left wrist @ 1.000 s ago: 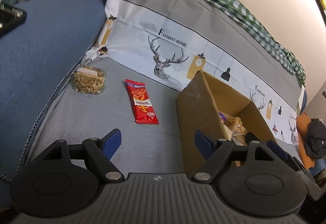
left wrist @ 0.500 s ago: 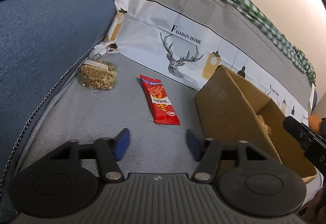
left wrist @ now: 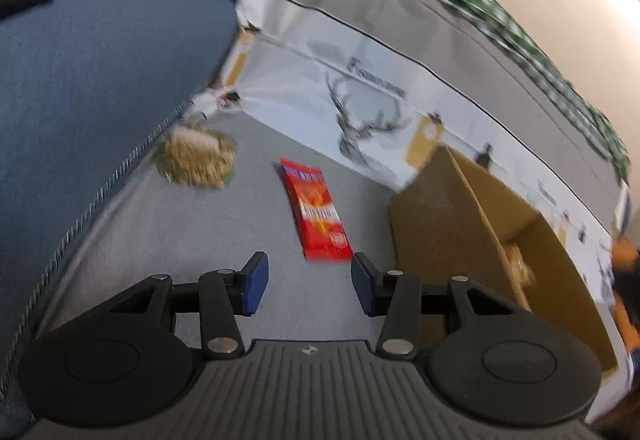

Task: Organize snacks
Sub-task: 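Move both tools back toward the red spicy strip pack and peanut bag, then grasp the clear peanut bag with the left tool while the right tool grasps the red spicy strip pack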

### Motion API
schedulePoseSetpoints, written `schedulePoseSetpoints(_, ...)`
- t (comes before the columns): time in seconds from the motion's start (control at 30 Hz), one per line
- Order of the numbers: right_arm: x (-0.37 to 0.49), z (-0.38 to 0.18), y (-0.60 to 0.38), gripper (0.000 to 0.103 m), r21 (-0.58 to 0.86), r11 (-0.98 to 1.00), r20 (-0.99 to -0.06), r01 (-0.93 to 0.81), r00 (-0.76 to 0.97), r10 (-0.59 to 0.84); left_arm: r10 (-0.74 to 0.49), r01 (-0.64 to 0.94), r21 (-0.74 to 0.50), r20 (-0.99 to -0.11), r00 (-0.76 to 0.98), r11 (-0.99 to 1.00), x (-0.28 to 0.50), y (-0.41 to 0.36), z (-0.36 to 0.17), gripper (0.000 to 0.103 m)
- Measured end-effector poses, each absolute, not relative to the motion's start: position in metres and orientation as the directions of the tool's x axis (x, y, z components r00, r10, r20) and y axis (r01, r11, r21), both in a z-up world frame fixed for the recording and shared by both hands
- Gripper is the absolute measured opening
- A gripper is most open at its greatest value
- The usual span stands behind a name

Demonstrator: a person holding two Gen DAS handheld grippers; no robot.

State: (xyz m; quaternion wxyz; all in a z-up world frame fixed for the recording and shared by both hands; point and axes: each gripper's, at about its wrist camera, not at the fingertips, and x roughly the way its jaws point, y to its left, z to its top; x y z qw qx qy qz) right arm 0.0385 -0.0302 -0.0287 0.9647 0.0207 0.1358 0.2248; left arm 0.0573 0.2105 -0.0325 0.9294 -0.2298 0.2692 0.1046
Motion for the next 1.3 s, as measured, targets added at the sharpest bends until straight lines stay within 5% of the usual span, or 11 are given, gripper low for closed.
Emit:
schedulePoseSetpoints(0.3, 0.025, -0.040, -0.036, 0.060, 0.111, 0.912, -0.254, -0.394, 0.876, 0.409, 0.138, -0.304, -0.377, -0.406, 0.903, 0.875, 0.094, 0.218, -0.033, 0.052)
schedulePoseSetpoints(0.4, 0.024, -0.040, -0.036, 0.061, 0.102, 0.907, -0.250, -0.408, 0.872, 0.420, 0.170, -0.341, -0.293, -0.482, 0.860, 0.893, 0.097, 0.217, -0.060, 0.051)
schedulePoseSetpoints(0.67, 0.051, -0.026, -0.003, 0.061, 0.098, 0.888, -0.309, -0.448, 0.835, 0.456, 0.316, -0.493, -0.294, -0.488, 0.814, 0.819, 0.106, 0.238, -0.071, 0.063)
schedulePoseSetpoints(0.77, 0.077, -0.010, 0.025, 0.072, 0.160, 0.869, -0.342, -0.468, 0.800, 0.494, 0.346, -0.527, -0.288, -0.496, 0.796, 0.799, 0.109, 0.242, -0.075, 0.065)
schedulePoseSetpoints(0.97, 0.161, -0.013, 0.103, 0.084, 0.212, 0.860, -0.548, -0.464, 0.673, 0.497, 0.393, -0.589, -0.301, -0.514, 0.763, 0.750, 0.116, 0.258, -0.081, 0.086)
schedulePoseSetpoints(1.1, 0.217, -0.046, 0.142, 0.087, 0.214, 0.901, -0.693, -0.379, 0.591, 0.413, 0.405, -0.612, -0.313, -0.524, 0.749, 0.727, 0.124, 0.272, -0.086, 0.086)
schedulePoseSetpoints(1.3, 0.248, -0.082, 0.187, 0.094, 0.072, 0.895, -0.750, -0.441, 0.568, 0.340, 0.443, -0.636, -0.234, -0.544, 0.713, 0.736, 0.142, 0.271, -0.091, 0.086)
